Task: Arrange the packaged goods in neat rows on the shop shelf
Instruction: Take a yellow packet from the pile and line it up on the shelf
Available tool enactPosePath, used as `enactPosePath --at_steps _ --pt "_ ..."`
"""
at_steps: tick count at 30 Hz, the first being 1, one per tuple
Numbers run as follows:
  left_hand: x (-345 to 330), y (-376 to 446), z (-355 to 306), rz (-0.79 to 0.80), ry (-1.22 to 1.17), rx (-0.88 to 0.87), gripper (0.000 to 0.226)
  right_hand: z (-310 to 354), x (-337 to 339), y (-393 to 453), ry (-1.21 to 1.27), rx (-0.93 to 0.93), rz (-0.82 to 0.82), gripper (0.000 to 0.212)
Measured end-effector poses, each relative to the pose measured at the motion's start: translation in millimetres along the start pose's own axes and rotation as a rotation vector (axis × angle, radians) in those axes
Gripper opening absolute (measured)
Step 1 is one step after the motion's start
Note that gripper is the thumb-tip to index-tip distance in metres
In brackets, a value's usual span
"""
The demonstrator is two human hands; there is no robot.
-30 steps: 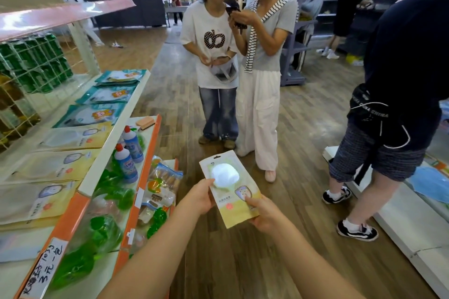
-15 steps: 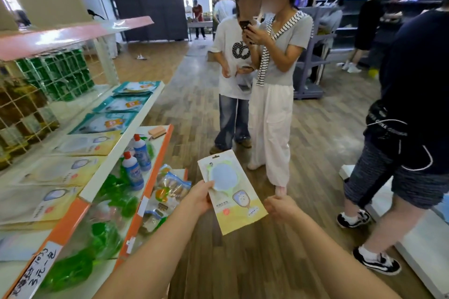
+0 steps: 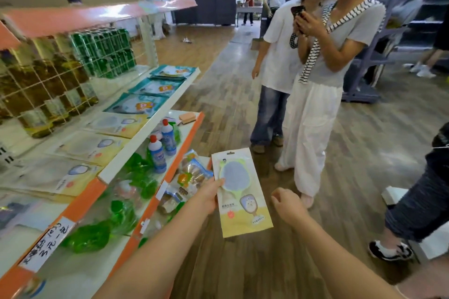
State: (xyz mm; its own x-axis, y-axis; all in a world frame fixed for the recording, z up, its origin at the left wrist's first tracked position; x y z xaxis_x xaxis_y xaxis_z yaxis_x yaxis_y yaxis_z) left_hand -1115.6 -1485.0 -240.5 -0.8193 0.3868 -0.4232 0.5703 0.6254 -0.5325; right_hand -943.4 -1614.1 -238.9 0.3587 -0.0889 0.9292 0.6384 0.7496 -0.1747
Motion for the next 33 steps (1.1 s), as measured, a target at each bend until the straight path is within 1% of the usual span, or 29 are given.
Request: enactPosePath --at_steps 4,8,12,15,18,21,27,33 --pt "14 31 -15 -0.034 -0.004 0.006 0.032 13 -4 29 0.004 0.014 0.009 0.027" --pt "24 67 -35 -0.036 0.008 -0.024 0.031 34 3 65 0.005 0.04 -0.02 0.028" --pt "29 94 -59 -0.029 -0.012 -0.016 0.03 59 12 103 0.014 0.059 -0.052 0.028" --pt "35 115 -79 -0.031 0.004 -0.018 0.035 74 13 127 0.033 0.071 -0.064 0.027" --pt "46 134 -97 -0.058 0.038 -0.027 0.037 89 7 149 0.023 0.091 -0.048 0.028" --pt "57 149 -117 -0.079 0.02 -0.053 0.035 108 4 171 0.031 0.129 -0.034 0.027" --pt "75 174 -141 -0.174 -0.012 -0.093 0.037 141 0 220 0.012 0.242 0.015 0.029" --pt "84 202 -165 -0.321 -0.052 -0.151 0.04 175 12 284 -0.006 0.378 0.072 0.031"
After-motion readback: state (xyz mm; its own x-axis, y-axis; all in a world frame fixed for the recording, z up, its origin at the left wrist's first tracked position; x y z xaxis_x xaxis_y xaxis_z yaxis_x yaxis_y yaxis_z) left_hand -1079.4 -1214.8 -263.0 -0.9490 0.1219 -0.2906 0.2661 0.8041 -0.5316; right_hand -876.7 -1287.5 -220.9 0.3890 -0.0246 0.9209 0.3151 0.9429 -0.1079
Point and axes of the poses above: each hand's wrist, its own y-axis towards the middle knuckle, its own x-axis out of the back of the hand, z = x × y, the point moved 8 cm from there along y, towards the middle knuckle, and after that the axes turned 5 degrees about -y, right-handed, at the moved point
